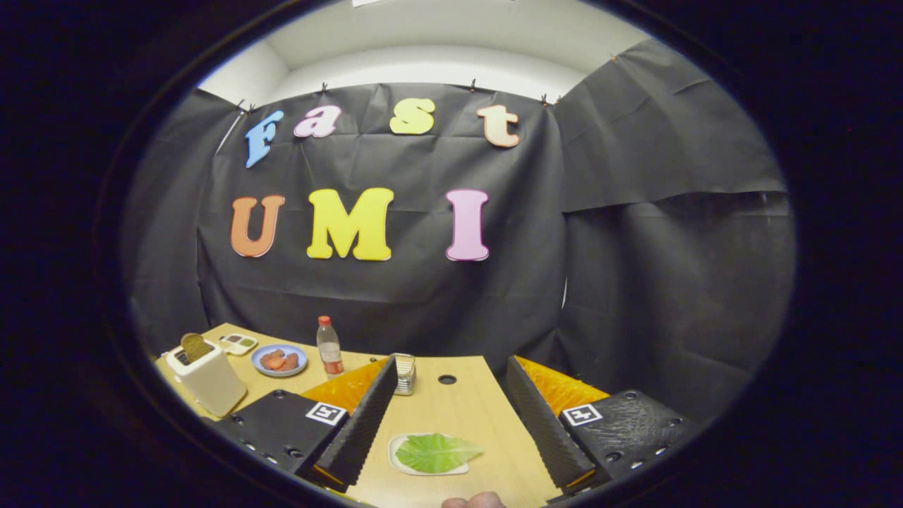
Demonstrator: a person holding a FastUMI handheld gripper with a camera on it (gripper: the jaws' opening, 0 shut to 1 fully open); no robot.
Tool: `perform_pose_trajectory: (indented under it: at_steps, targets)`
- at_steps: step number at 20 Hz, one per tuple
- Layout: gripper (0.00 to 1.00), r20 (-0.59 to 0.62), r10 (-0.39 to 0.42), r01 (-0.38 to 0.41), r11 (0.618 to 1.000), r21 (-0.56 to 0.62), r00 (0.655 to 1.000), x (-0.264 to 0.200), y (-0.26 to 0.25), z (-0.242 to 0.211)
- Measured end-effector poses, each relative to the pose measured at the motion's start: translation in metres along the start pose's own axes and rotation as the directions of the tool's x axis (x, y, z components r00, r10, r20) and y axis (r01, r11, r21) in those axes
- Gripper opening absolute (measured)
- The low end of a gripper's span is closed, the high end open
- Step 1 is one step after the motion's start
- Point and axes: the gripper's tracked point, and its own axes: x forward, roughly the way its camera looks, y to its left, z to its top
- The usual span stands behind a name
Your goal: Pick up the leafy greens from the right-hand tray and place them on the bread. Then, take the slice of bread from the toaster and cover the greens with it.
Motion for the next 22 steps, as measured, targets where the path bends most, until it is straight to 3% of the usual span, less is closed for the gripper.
perform_pose_trajectory:
  at_steps: [12, 22]
  targets:
    - [0.96, -0.250, 0.139, -0.125, 0.990, 0.072, 0.958, 0.076, -0.029, -0.147]
    - [0.96, -0.421, 0.130, -0.094, 0.990, 0.105, 0.898, 0.144, -0.040, -0.262]
